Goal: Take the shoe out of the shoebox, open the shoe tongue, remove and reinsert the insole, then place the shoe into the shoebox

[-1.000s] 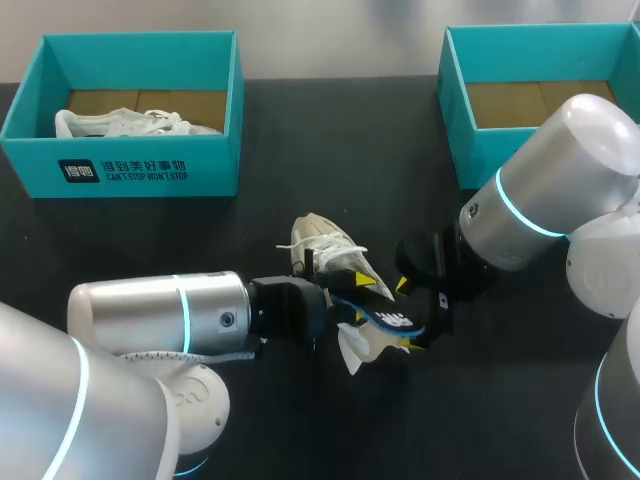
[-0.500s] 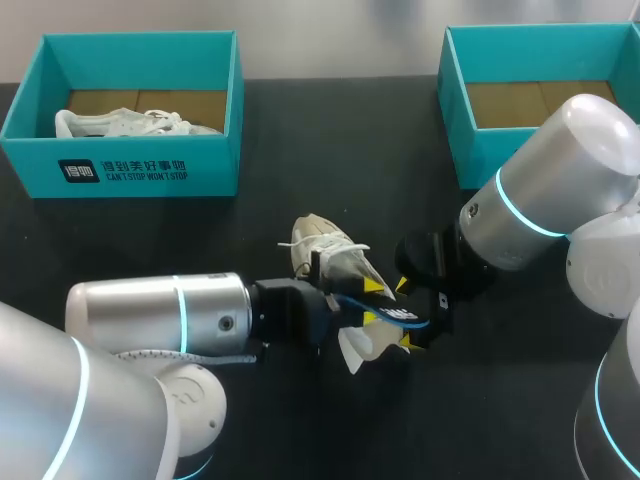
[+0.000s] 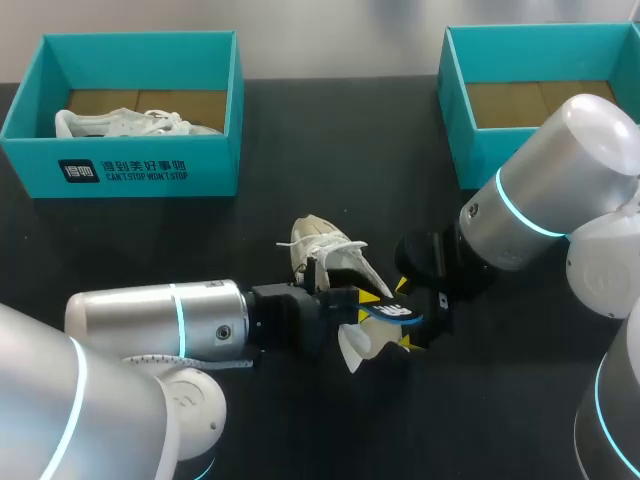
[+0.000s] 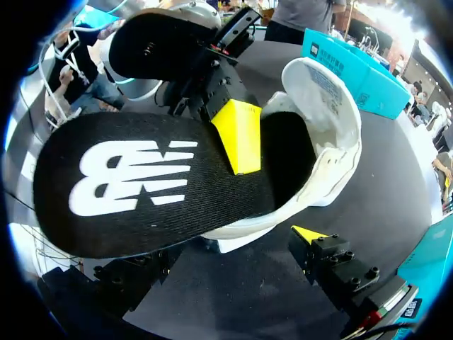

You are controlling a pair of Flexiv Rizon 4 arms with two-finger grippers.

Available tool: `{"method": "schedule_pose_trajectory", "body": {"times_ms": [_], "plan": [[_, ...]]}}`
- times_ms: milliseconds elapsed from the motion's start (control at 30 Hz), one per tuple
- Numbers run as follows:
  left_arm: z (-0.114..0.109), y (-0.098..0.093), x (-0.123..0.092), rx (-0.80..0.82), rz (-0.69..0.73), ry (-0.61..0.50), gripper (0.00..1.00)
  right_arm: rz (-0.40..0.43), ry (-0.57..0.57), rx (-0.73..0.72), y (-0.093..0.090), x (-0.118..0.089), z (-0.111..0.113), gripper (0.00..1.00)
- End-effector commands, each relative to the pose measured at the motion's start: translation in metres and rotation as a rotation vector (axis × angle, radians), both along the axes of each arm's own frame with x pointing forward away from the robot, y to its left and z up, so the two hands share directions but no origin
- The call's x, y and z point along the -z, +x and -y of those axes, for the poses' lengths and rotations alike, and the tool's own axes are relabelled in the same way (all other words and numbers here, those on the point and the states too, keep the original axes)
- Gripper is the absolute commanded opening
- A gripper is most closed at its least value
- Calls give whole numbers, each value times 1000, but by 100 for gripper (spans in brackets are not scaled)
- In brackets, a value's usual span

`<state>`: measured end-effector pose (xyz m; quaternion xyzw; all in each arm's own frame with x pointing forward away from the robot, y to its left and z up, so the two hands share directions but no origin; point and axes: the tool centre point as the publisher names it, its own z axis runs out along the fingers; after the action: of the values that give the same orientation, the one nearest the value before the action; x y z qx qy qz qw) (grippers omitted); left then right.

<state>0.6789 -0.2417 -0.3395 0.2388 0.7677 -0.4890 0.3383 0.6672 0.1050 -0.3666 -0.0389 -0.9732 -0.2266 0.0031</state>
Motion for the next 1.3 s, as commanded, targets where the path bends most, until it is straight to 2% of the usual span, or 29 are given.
{"method": "schedule_pose_trajectory", "body": {"times_ms": [33,267,400,433,467,567,833,867,933,1067,1300], "plan": [[6,8,10,-33,0,29,0,2,-1,1,-1,0,0,100],[3,14,15,-57,16,59,0,2,-1,1,-1,0,0,100],[2,8,7,-50,-9,16,0,2,-1,1,-1,0,0,100],[2,6,5,-46,-9,9,32,2,-1,1,-1,0,0,100],[2,4,2,-41,-6,6,40,2,-1,1,-1,0,0,100],[5,-1,-5,-24,-8,-24,42,2,-1,1,-1,0,0,100],[14,-11,-21,24,-14,-69,40,2,-1,1,-1,0,0,100],[14,-11,-22,28,-8,-68,32,2,-1,1,-1,0,0,100],[15,-11,-22,29,-5,-67,0,2,-1,1,-1,0,0,100],[15,-8,-14,27,8,-50,0,2,-1,1,-1,0,0,100],[3,0,6,7,22,-11,0,2,-1,1,-1,0,0,100]]}}
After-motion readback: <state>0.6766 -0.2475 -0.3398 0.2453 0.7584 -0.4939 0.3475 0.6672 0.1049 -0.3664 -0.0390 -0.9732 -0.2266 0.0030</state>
